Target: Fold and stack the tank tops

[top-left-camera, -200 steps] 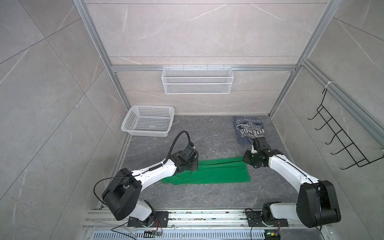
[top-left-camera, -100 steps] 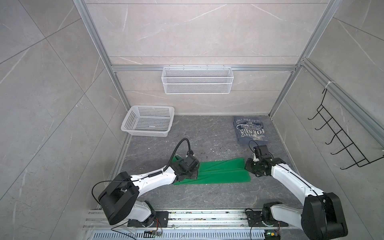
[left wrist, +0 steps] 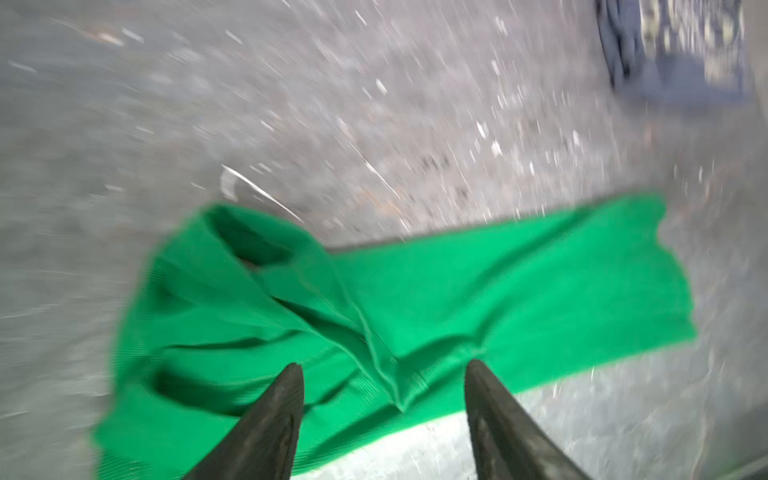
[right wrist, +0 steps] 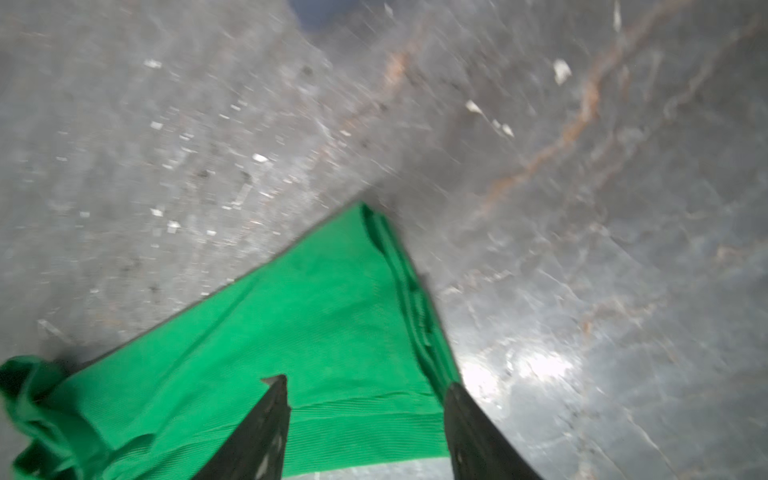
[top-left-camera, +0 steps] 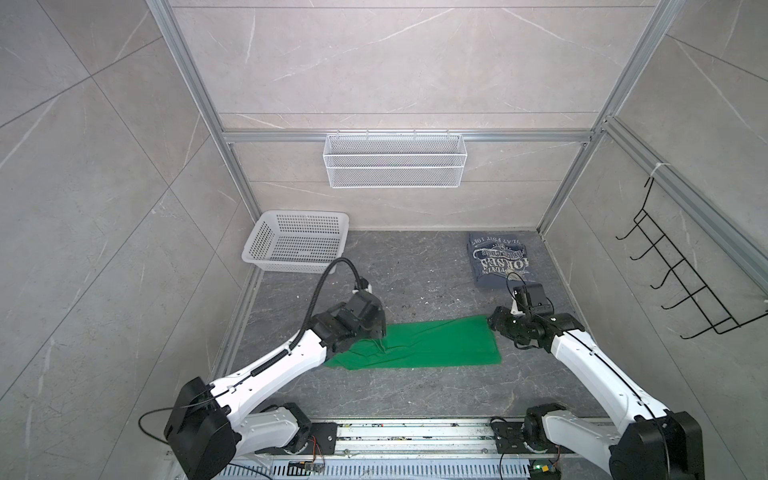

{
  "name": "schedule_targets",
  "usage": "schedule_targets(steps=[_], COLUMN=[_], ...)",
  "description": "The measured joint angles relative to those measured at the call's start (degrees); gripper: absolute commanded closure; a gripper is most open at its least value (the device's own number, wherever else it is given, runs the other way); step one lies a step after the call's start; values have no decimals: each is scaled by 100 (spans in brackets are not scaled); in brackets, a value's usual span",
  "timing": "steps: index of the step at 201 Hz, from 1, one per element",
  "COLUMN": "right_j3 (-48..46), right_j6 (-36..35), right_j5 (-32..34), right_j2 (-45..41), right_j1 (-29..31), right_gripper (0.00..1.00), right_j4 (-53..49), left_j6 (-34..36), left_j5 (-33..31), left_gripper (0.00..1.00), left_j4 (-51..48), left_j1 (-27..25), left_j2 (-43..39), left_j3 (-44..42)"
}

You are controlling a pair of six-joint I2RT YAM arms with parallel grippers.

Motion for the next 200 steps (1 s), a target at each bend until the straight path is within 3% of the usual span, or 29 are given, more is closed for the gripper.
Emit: schedule_targets(steps=[23,40,81,111,165,200], right_j3=[55,52,-20,-72,-72,-72], right_j6=[7,42,92,92,92,92], right_j5=[-2,-2,0,2,50,133], right_j2=[234,461,649,684,885,901], right_j1=[286,428,507,507,511,511], right_gripper=[39,39,39,39,39,39], right_j4=[105,155,326,400,446,444], left_j6=[-20,-17,70,177,225,223], left_j5=[153,192,330,433,448,424], left_gripper=[36,36,39,57,80,97], left_j4=[-208,-389,-673,-691,-734,-621], left_j1=[1185,1602,1626,1613,1606,1606], left_j2=[258,857,2337,2813,2920,2555], left_j3=[144,273,929,1152,1108,577])
